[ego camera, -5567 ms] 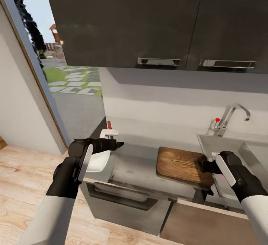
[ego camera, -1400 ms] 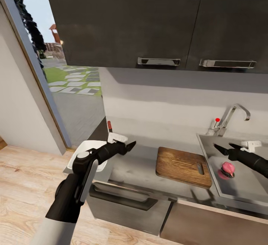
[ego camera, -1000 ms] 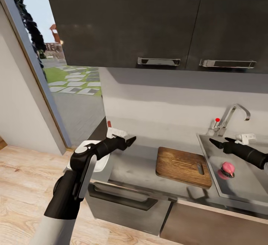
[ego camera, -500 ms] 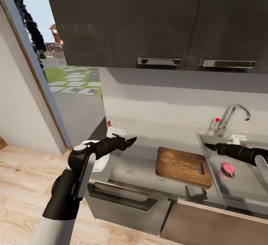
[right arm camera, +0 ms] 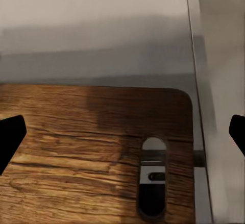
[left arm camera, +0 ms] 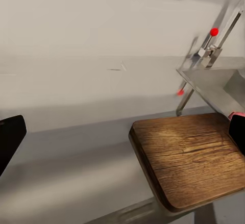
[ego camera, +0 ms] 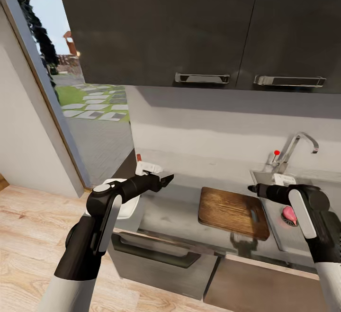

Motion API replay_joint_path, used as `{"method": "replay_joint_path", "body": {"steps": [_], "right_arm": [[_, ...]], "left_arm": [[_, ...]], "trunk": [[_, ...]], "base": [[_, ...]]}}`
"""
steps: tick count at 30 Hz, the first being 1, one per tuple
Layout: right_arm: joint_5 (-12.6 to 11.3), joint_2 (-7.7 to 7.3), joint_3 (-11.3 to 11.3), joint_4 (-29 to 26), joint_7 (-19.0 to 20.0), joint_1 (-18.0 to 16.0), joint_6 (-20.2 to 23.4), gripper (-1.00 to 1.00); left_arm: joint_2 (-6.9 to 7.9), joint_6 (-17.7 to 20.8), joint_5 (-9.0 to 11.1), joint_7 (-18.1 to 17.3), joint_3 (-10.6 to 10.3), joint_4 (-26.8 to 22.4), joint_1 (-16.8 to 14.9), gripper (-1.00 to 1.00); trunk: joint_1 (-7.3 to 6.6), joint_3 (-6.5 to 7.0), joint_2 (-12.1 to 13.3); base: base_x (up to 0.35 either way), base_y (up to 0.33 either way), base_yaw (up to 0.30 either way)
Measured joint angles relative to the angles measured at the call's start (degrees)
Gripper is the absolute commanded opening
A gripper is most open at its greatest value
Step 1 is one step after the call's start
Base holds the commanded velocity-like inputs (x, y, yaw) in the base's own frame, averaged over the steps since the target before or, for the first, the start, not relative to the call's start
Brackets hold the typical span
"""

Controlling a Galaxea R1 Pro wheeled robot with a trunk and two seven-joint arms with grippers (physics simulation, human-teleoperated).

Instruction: In the kitchen, take the Vidalia onion out of the sink, dice it on the chopping board with the paring knife, put the diced onion into the bowl on the countertop, then place both the paring knife and the chopping board into the sink.

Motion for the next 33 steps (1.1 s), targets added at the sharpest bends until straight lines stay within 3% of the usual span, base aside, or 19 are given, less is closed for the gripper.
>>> {"method": "replay_joint_path", "body": {"steps": [9, 12, 18, 20, 33], "right_arm": [[-0.1, 0.94, -0.2, -0.1, -0.5, 0.0, 0.0, 1.00], [-0.4, 0.89, -1.9, -0.2, 2.4, 0.0, 0.0, 1.00], [-1.1, -0.35, -6.3, -0.2, 17.1, 0.0, 0.0, 1.00], [-1.1, -0.78, -6.9, -0.2, 19.0, 0.0, 0.0, 1.00], [-1.2, -1.09, -7.2, -0.2, 20.4, 0.0, 0.0, 1.00]], "left_arm": [[-0.09, -0.1, 0.0, 0.0, 0.0, 0.0, 0.0, 1.00], [-0.05, -0.1, 0.0, 0.0, 0.0, 0.0, 0.0, 1.00], [-0.02, -0.1, 0.0, 0.0, 0.0, 0.0, 0.0, 1.00], [-0.02, -0.1, 0.0, 0.0, 0.0, 0.0, 0.0, 1.00], [-0.04, 0.0, 0.0, 0.0, 0.1, 0.0, 0.0, 1.00]], "trunk": [[-0.01, 0.00, 0.0], [-0.01, 0.00, 0.0], [0.00, 0.00, 0.0], [0.00, 0.00, 0.0], [0.00, 0.00, 0.0]], "base": [[0.047, -0.172, 0.000], [0.084, -0.294, 0.000], [0.023, -0.138, 0.000], [0.002, -0.016, 0.000], [0.012, 0.260, 0.000]]}}
